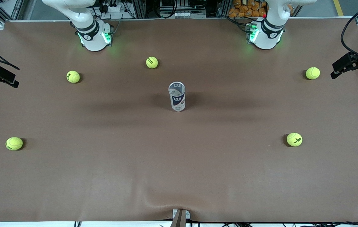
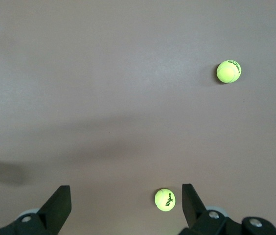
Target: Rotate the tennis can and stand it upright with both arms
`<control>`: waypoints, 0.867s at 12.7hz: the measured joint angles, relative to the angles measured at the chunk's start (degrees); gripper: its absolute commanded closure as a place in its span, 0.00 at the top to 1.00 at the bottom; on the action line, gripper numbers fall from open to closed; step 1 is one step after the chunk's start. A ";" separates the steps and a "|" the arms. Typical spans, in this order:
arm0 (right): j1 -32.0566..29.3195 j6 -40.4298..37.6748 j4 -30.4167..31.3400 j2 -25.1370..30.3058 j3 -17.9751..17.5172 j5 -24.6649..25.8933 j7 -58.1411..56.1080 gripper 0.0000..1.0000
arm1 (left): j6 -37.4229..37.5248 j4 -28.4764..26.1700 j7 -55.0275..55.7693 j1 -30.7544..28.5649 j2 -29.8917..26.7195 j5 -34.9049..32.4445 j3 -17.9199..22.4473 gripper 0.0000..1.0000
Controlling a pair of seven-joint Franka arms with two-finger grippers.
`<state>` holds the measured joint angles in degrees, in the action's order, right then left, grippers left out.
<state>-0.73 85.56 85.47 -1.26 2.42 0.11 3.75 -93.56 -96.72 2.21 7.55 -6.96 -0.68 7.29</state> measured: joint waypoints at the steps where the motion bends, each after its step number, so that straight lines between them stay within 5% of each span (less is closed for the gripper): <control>1: 0.00 -0.01 0.00 -0.02 -0.02 0.00 0.00 1.00 | 0.84 1.19 0.00 0.01 0.92 0.00 -0.01 1.00; 11: 0.02 -1.70 0.00 -0.06 -0.06 0.00 -0.13 1.00 | 4.39 3.65 0.51 0.02 3.48 0.00 -0.20 1.00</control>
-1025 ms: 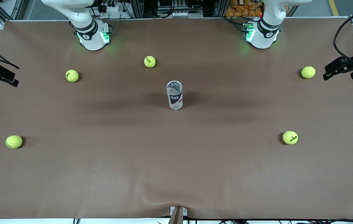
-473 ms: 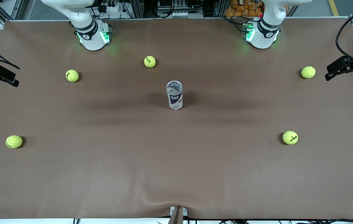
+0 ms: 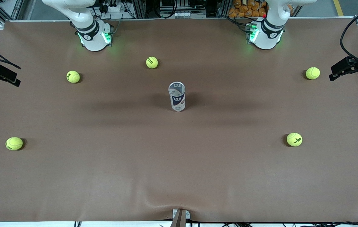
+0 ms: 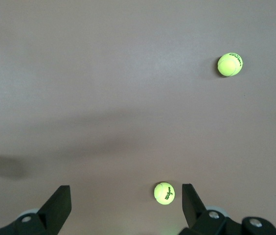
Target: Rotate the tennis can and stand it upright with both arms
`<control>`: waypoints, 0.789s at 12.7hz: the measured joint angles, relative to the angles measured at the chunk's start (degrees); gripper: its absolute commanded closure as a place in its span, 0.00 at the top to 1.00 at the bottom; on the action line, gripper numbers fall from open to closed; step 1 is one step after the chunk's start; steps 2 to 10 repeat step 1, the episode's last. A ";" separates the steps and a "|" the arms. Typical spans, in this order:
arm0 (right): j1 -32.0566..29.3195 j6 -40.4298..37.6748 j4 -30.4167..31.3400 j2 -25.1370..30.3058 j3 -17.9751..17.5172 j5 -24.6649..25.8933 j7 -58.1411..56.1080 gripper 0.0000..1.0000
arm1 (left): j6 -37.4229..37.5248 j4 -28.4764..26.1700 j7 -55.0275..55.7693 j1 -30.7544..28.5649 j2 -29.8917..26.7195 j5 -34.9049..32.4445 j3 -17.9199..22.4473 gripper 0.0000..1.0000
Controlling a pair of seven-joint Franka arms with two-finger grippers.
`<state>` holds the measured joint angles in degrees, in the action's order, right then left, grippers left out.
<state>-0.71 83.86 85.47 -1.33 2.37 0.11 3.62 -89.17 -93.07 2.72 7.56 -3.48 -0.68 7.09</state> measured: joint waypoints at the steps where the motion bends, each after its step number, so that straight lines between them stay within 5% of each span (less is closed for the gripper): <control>1: 0.02 -0.11 0.00 0.00 -0.03 0.00 -0.01 1.00 | 0.05 0.00 0.00 0.00 0.03 0.00 -0.08 1.00; 10: 0.02 -0.11 0.00 0.00 -0.03 0.00 -0.01 1.00 | 0.05 0.00 0.00 0.00 0.03 0.00 -0.08 1.00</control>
